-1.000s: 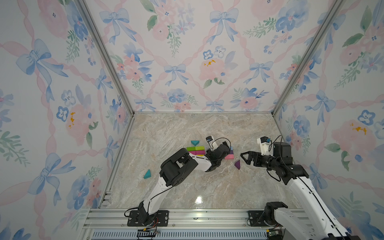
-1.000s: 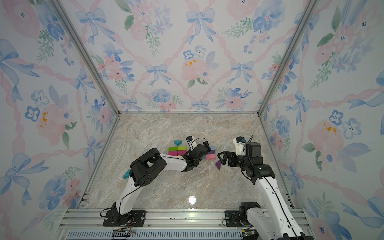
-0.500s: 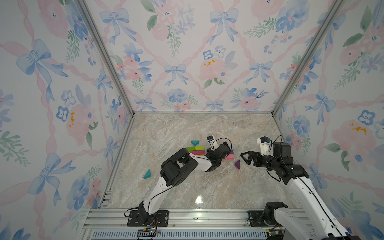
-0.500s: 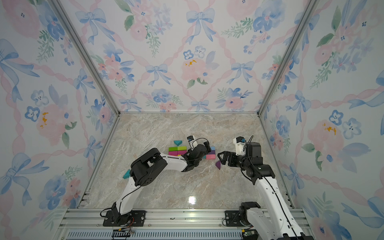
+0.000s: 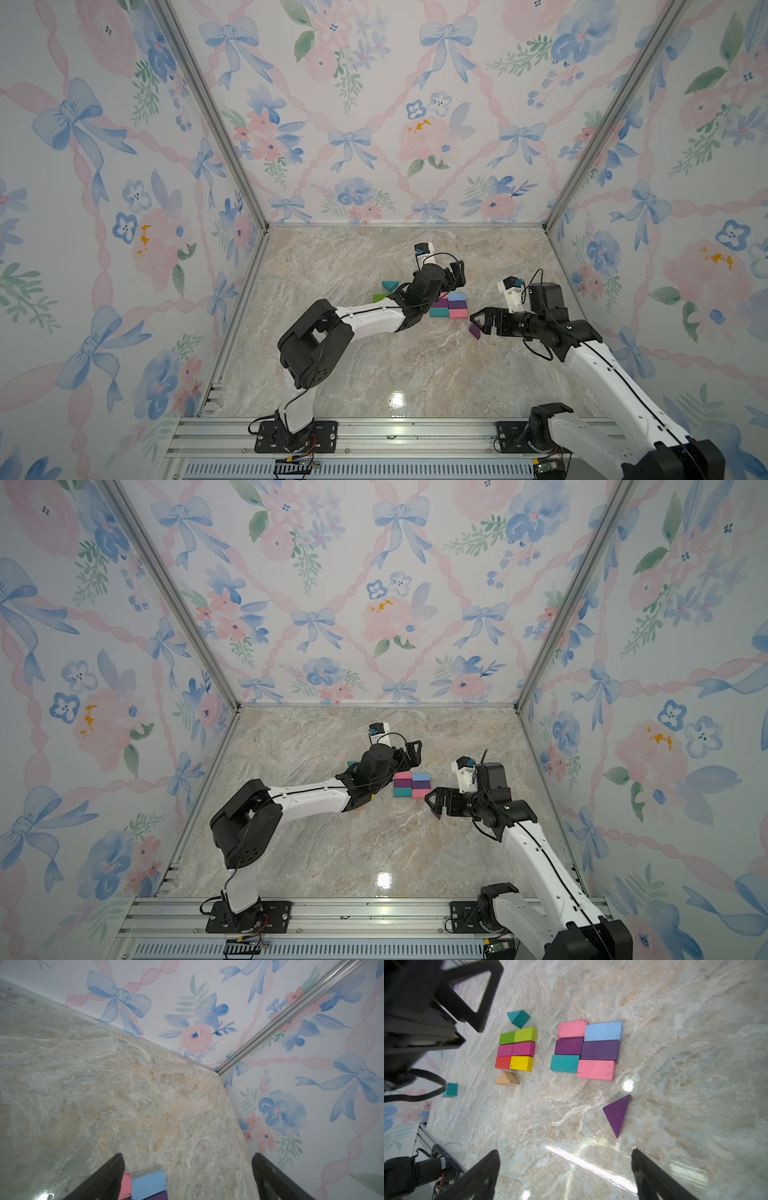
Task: Assemble a piece of candy with building blocks
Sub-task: Assemble the building block at the center of the board, then adjust the building block at the center of the board.
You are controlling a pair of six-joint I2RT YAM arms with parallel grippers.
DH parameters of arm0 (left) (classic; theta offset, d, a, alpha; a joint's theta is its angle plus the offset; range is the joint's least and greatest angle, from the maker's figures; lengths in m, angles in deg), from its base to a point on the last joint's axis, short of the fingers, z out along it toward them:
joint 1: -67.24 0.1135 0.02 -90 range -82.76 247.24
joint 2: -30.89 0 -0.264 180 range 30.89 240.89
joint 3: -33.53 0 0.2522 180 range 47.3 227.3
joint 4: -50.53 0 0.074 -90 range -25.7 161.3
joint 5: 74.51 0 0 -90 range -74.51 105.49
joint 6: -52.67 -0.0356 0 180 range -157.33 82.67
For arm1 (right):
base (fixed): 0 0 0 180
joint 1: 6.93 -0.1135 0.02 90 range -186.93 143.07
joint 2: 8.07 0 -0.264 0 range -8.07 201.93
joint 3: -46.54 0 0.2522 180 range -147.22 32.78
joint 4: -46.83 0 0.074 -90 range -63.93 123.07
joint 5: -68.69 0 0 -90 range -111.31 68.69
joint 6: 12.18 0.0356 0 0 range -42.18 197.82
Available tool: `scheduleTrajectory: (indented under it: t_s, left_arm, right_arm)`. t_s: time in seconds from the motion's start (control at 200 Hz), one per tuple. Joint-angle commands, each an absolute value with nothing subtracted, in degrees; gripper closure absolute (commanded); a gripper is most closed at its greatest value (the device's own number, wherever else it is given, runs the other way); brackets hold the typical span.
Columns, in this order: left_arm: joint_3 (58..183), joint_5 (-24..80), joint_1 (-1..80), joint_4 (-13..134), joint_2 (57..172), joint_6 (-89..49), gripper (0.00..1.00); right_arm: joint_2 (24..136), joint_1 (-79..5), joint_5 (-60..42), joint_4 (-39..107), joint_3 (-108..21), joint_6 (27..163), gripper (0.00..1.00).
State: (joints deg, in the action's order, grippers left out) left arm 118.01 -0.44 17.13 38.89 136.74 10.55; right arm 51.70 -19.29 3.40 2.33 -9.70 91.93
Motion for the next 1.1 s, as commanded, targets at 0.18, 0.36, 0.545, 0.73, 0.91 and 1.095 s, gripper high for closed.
scheduleTrajectory:
  t_s: [0.18,0.36,0.545,0.73,0.91,1.095]
  left_arm:
    - [102.9,12.3,23.3,57.0,112.8,4.5,0.02]
    - [96.9,14.6,26.3,63.7,103.9,0.7,0.02]
    - [93.1,16.9,29.6,64.0,100.1,-0.9,0.02]
    - [91.8,17.9,32.2,64.0,99.8,-2.1,0.02]
    - [91.0,18.1,32.9,64.0,100.4,-2.3,0.02]
    - [90.7,18.1,33.6,64.0,100.0,-2.1,0.02]
  right_arm:
    - [63.3,-28.9,-1.0,-2.2,-18.4,89.4,0.01]
    - [69.9,-31.8,-2.8,-1.2,-20.5,91.2,0.00]
    - [75.0,-34.2,-4.4,1.2,-21.5,93.8,0.00]
    - [79.9,-34.6,-4.9,3.9,-22.1,95.2,0.00]
    - [83.2,-33.9,-6.8,6.3,-22.3,95.5,0.00]
    - [86.4,-33.5,-6.5,7.7,-22.9,95.0,0.00]
